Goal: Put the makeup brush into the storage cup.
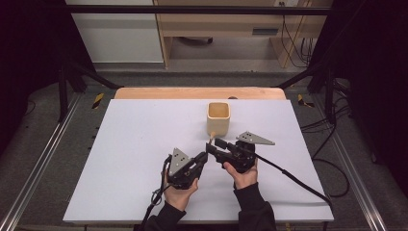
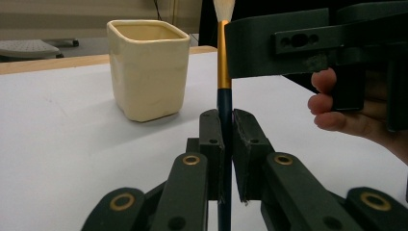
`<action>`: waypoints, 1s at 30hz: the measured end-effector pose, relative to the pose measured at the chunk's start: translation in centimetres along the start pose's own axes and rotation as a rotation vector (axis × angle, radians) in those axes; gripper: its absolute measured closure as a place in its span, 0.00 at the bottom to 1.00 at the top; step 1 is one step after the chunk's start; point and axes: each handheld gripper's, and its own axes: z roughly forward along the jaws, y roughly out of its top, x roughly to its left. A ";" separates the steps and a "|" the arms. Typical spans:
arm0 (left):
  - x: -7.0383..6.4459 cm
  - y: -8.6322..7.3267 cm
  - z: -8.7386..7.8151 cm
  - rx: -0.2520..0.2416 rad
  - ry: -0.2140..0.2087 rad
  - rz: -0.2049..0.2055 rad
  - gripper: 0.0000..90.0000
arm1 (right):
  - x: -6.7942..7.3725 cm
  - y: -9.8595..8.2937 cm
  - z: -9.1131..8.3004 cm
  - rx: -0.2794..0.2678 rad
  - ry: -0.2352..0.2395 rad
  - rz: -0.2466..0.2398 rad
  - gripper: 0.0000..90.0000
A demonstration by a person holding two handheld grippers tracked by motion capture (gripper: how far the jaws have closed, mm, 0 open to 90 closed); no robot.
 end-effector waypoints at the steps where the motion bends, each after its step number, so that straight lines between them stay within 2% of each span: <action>1: 0.0 0.0 0.0 0.000 -0.002 -0.001 0.92 | 0.0 0.0 0.0 0.000 0.001 0.003 0.60; 21: -0.2 0.0 0.1 -0.004 -0.001 -0.003 0.92 | 0.1 -0.3 0.4 0.009 0.024 0.070 0.83; 26: -0.1 0.0 0.0 -0.006 0.001 -0.002 0.92 | 0.1 -0.4 0.5 0.008 0.032 0.074 0.91; 30: -0.1 0.0 0.0 -0.007 0.001 -0.001 0.92 | 0.1 -0.4 0.5 0.006 0.042 0.082 0.93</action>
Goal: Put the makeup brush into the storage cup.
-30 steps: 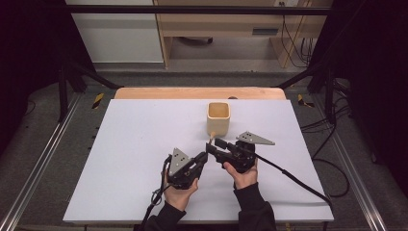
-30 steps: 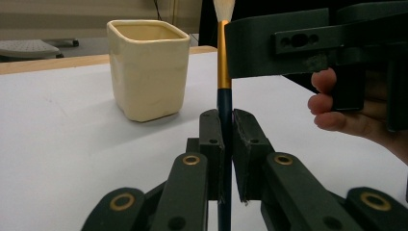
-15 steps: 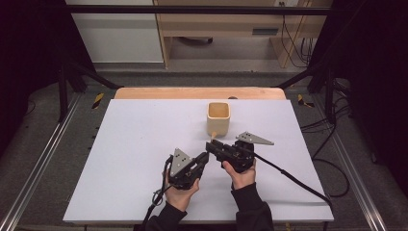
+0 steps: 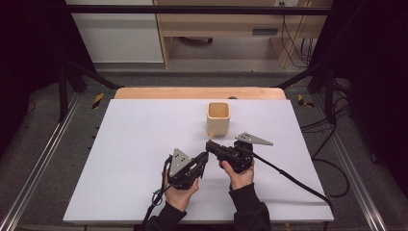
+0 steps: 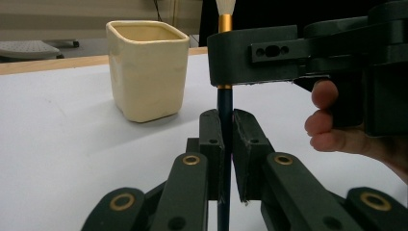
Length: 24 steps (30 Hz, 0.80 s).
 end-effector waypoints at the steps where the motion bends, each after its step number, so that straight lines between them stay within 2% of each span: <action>1: 0.0 0.0 0.0 0.000 0.000 0.002 0.92 | 0.0 0.0 0.0 0.000 0.003 0.002 0.93; 9: 0.2 0.1 0.0 0.017 -0.014 -0.003 0.91 | 0.1 -0.1 0.0 -0.005 0.000 -0.013 0.93; 13: 0.3 0.4 -0.1 0.030 -0.017 0.015 0.92 | 0.1 -0.1 0.0 -0.015 -0.002 -0.017 0.93; 15: 0.3 0.5 -0.2 0.031 -0.021 0.022 0.95 | 0.0 0.0 0.0 -0.028 -0.023 -0.032 0.93; 24: 1.4 1.5 -1.0 0.072 -0.011 0.062 0.82 | -0.1 0.7 -0.6 -0.064 -0.064 -0.074 0.93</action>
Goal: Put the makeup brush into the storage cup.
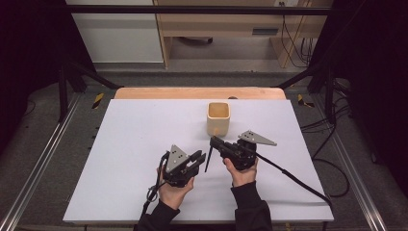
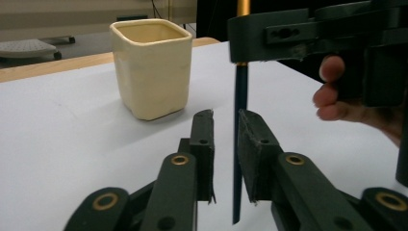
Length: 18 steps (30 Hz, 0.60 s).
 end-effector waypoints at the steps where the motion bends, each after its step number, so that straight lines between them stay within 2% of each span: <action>1: 0.2 0.1 -0.1 0.007 0.001 -0.001 0.80 | 0.0 0.1 -0.1 -0.005 -0.002 -0.006 0.93; 10: 2.3 0.6 -1.1 0.069 0.060 0.048 0.58 | -0.1 0.5 -0.5 -0.024 -0.016 -0.049 0.93; 13: 3.0 0.7 -1.5 0.070 0.063 0.041 0.51 | -0.2 0.7 -0.7 -0.032 -0.015 -0.061 0.93; 18: 4.1 0.7 -2.3 0.089 0.066 0.052 0.39 | -0.3 1.0 -0.9 -0.047 -0.015 -0.081 0.93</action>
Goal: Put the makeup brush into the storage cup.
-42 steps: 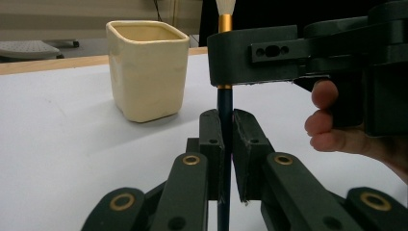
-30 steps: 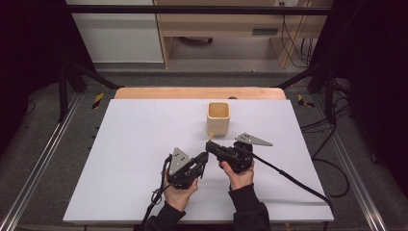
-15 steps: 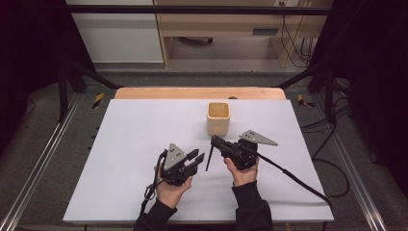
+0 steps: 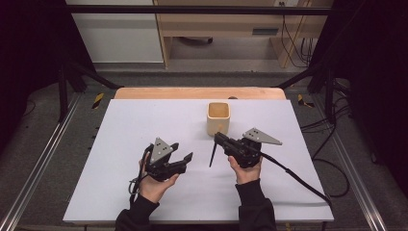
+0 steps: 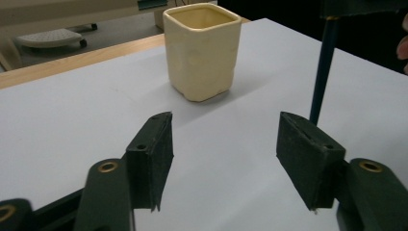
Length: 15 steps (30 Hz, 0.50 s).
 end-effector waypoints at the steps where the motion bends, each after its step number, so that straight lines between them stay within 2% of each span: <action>1: 0.2 -0.1 -0.1 0.003 0.006 0.003 0.38 | 0.0 0.1 -0.1 -0.001 -0.004 -0.007 0.93; 11: 3.0 -1.9 -2.2 -0.002 0.042 -0.017 0.25 | -0.6 1.3 -0.7 -0.032 -0.011 -0.033 0.93; 15: 4.1 -2.7 -2.8 -0.006 0.052 -0.042 0.22 | -1.0 1.8 -0.9 -0.039 -0.025 -0.043 0.93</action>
